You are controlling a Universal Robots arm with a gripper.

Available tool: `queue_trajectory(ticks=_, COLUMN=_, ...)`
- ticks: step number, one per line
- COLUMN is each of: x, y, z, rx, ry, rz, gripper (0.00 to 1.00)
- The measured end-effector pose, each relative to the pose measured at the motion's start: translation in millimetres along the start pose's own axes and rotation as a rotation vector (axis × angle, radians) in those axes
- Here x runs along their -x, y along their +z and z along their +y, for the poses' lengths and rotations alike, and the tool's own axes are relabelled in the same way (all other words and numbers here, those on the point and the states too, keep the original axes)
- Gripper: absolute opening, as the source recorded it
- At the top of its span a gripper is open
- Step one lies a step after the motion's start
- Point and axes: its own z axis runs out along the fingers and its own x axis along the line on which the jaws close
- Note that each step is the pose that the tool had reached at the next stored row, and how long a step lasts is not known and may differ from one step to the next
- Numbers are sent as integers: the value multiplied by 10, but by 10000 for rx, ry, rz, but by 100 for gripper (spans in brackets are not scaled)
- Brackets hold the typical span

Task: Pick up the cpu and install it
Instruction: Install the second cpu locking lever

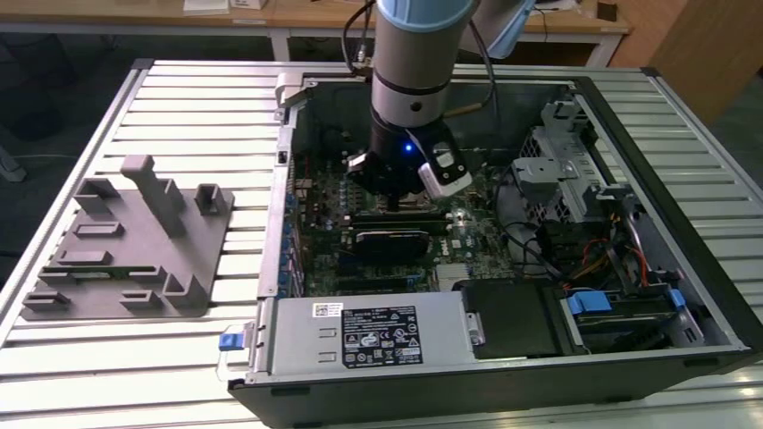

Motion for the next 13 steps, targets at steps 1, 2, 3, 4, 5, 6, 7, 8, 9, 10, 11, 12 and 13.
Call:
queue_trajectory(ticks=1, x=-11, y=9, z=-5, rx=4, ry=-35, rz=2, gripper=11)
queue_trajectory(ticks=2, x=-22, y=19, z=-9, rx=12, ry=-69, rz=4, gripper=11)
queue_trajectory(ticks=3, x=-31, y=30, z=-14, rx=22, ry=-103, rz=7, gripper=11)
queue_trajectory(ticks=4, x=-38, y=40, z=-18, rx=33, ry=-134, rz=8, gripper=11)
queue_trajectory(ticks=5, x=-44, y=49, z=-21, rx=45, ry=-161, rz=10, gripper=11)
queue_trajectory(ticks=6, x=-47, y=57, z=-24, rx=60, ry=-183, rz=10, gripper=11)
queue_trajectory(ticks=7, x=-51, y=62, z=-27, rx=73, ry=-199, rz=12, gripper=11)
queue_trajectory(ticks=8, x=-55, y=68, z=-31, rx=97, ry=-214, rz=13, gripper=11)
queue_trajectory(ticks=9, x=-59, y=73, z=-34, rx=118, ry=-225, rz=14, gripper=11)
queue_trajectory(ticks=10, x=-64, y=78, z=-37, rx=140, ry=-236, rz=13, gripper=11)
queue_trajectory(ticks=11, x=-69, y=82, z=-40, rx=164, ry=-246, rz=14, gripper=11)
queue_trajectory(ticks=12, x=-75, y=85, z=-42, rx=185, ry=-252, rz=13, gripper=11)
queue_trajectory(ticks=13, x=-82, y=89, z=-44, rx=209, ry=-258, rz=12, gripper=11)
